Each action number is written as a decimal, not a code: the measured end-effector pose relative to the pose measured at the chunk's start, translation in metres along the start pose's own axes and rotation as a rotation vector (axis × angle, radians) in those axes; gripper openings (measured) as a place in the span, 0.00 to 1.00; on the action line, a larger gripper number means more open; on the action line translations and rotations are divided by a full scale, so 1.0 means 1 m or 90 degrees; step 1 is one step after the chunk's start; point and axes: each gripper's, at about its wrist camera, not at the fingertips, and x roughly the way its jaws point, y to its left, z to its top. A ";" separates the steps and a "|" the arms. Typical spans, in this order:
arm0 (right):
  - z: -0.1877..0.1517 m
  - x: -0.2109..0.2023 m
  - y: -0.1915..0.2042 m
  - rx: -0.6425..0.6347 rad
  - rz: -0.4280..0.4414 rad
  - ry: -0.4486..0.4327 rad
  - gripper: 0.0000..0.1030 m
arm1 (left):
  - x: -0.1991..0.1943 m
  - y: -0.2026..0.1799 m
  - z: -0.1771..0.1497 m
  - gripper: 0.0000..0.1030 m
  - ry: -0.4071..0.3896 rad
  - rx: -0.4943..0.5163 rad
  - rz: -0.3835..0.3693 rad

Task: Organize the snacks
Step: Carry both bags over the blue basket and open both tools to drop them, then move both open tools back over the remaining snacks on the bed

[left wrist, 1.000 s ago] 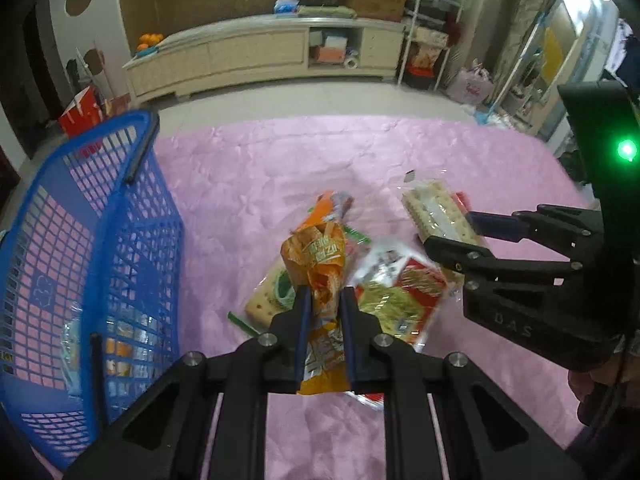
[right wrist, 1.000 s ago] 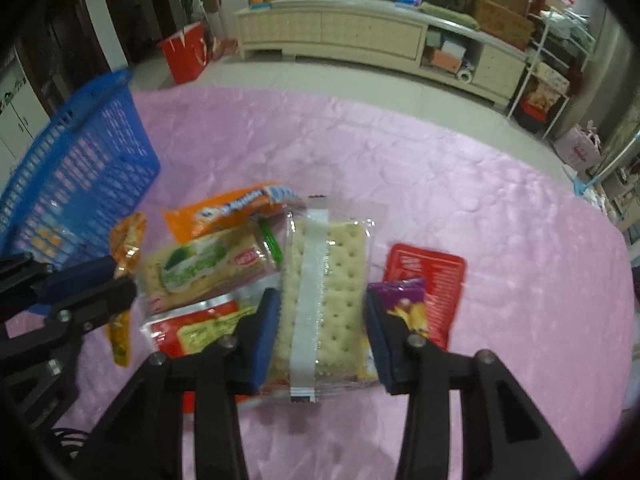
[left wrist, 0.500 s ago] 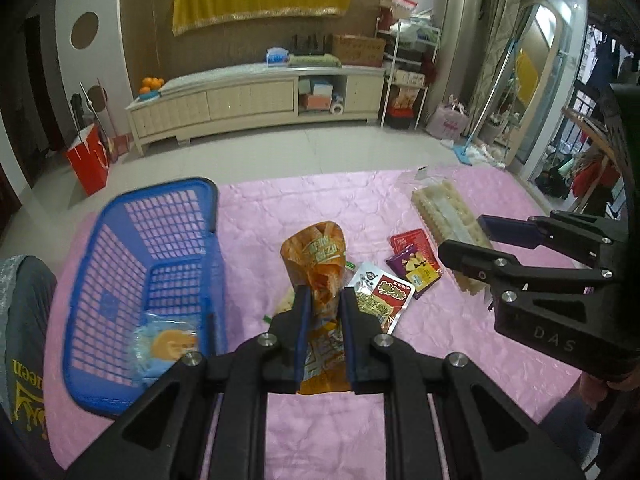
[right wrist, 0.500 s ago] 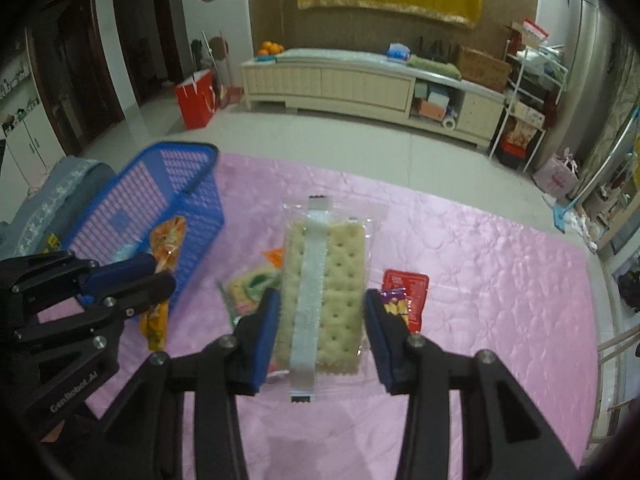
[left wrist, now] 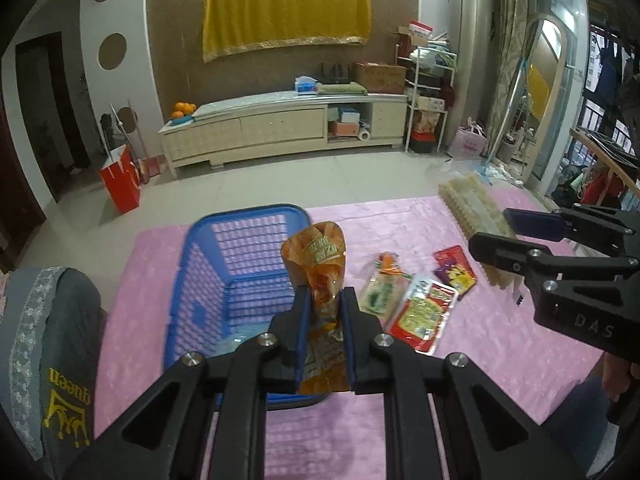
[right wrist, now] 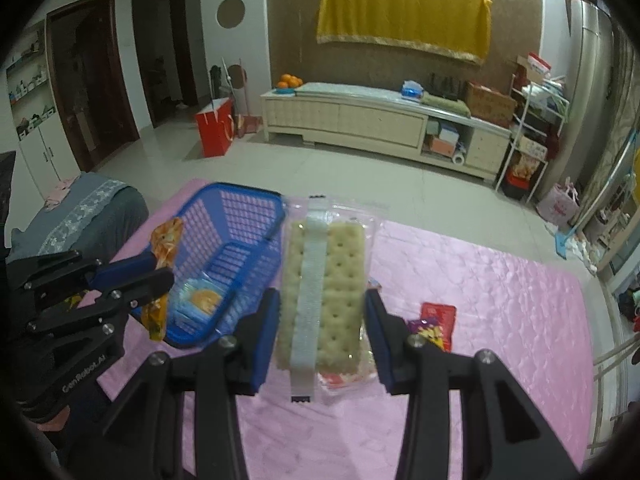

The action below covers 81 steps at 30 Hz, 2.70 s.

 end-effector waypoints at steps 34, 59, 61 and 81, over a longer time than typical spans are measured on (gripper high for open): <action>0.052 0.130 0.089 0.001 0.050 0.095 0.46 | 0.092 0.122 0.018 0.16 0.094 -0.024 -0.043; 0.057 0.180 0.083 -0.032 -0.002 0.123 0.75 | 0.126 0.128 0.030 0.60 0.116 -0.029 -0.016; 0.055 0.177 0.079 -0.023 0.002 0.127 0.76 | 0.123 0.127 0.029 0.60 0.113 -0.030 -0.018; 0.034 0.078 0.047 0.029 0.013 0.091 0.77 | 0.041 0.069 0.016 0.77 0.065 -0.006 -0.037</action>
